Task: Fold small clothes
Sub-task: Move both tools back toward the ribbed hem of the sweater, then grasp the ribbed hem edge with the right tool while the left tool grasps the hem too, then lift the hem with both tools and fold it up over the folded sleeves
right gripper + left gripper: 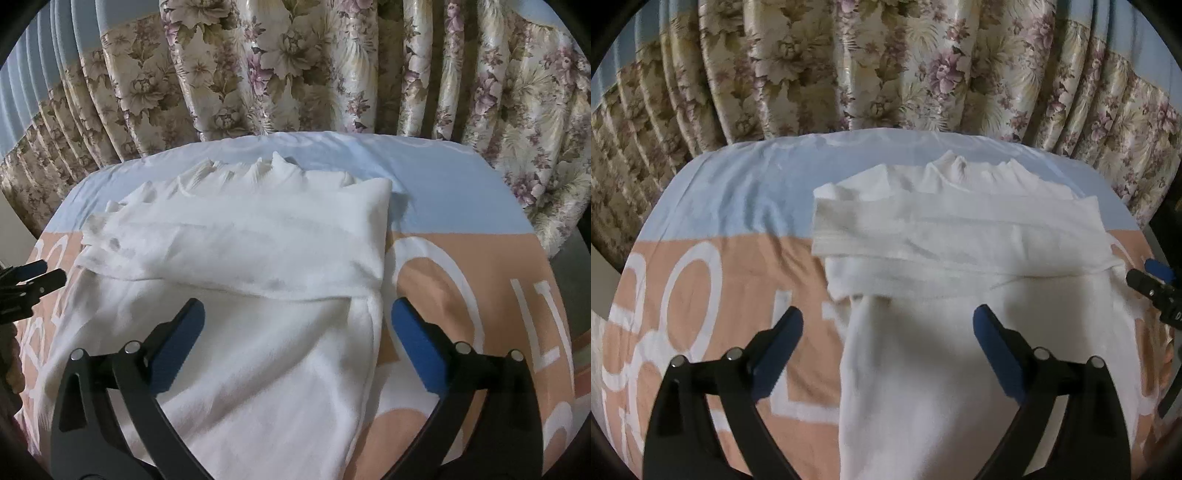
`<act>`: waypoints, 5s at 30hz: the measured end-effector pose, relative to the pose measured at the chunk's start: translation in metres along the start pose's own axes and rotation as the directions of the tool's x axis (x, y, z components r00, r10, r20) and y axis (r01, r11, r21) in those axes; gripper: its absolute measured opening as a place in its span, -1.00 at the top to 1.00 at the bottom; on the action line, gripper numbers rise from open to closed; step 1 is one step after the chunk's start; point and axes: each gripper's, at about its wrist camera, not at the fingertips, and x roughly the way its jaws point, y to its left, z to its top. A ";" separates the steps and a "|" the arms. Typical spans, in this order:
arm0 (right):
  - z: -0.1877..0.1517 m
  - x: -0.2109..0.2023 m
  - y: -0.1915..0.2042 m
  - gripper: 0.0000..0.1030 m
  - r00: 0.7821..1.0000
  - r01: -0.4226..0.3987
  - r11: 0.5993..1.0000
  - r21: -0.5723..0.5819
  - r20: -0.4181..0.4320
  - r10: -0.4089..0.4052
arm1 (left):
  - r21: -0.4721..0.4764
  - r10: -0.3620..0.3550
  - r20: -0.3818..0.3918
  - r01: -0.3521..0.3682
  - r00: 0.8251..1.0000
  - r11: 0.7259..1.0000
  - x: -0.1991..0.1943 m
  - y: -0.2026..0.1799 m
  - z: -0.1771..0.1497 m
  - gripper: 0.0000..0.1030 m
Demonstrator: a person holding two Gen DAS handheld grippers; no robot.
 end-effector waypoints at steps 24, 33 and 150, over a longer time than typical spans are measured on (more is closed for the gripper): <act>-0.080 -0.057 0.027 -0.94 0.997 0.034 0.999 0.015 -0.063 -0.033 | -0.033 0.124 0.028 -0.123 0.992 0.992 -0.057 0.013 -0.076 -0.87; -0.141 -0.089 0.028 -0.94 0.990 -0.010 0.999 0.043 -0.138 0.016 | -0.019 0.051 -0.043 -0.052 0.998 0.998 -0.070 0.007 -0.126 -0.89; 0.062 0.081 -0.035 0.54 0.989 -0.108 0.994 -0.017 -0.101 0.106 | 0.027 -0.104 -0.034 0.105 0.994 0.994 0.088 0.023 0.069 0.12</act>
